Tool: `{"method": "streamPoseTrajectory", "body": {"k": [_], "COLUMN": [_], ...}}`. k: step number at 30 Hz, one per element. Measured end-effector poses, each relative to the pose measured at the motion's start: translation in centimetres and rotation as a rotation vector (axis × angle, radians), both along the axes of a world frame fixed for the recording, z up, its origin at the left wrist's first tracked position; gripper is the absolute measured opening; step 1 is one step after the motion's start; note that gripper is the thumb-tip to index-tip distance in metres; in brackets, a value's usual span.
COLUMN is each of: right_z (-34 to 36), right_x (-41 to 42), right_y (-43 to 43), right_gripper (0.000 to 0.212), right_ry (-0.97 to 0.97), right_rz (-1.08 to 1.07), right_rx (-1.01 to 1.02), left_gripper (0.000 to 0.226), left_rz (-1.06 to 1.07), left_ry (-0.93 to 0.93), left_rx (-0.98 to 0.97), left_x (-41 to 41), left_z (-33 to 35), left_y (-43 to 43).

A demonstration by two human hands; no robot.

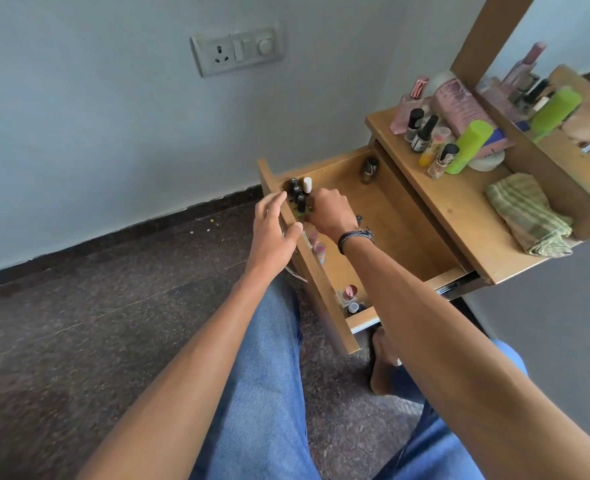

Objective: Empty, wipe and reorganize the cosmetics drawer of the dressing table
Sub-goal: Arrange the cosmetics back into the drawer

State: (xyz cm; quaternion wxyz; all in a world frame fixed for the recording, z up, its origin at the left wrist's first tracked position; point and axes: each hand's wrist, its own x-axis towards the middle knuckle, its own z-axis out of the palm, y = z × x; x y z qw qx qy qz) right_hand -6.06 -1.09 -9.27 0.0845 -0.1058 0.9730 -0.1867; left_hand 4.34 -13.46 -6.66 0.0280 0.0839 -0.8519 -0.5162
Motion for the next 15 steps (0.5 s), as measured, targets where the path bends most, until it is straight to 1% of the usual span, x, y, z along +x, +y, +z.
{"method": "streamPoseTrajectory", "body": {"k": [9,12,15], "right_z": [0.2,1.8,3.6], "right_x": [-0.2,0.0,1.4], "right_y": [0.3,1.3,3.6], "right_gripper": [0.022,0.027,0.023], "right_ry": [-0.031,-0.036,0.037], "right_rz": [-0.027,-0.067,-0.126], "right_rx": [-0.009,-0.093,-0.214], "left_gripper": [0.06,0.061,0.061], "left_rz": [-0.003,-0.008,-0.004], "left_ry": [-0.013,-0.019,-0.018], "left_rx": [-0.007,-0.021,-0.02], "left_x": [-0.2,-0.2,-0.2], "left_z": [0.1,0.3,0.5], "left_y": [-0.1,-0.1,0.0]}}
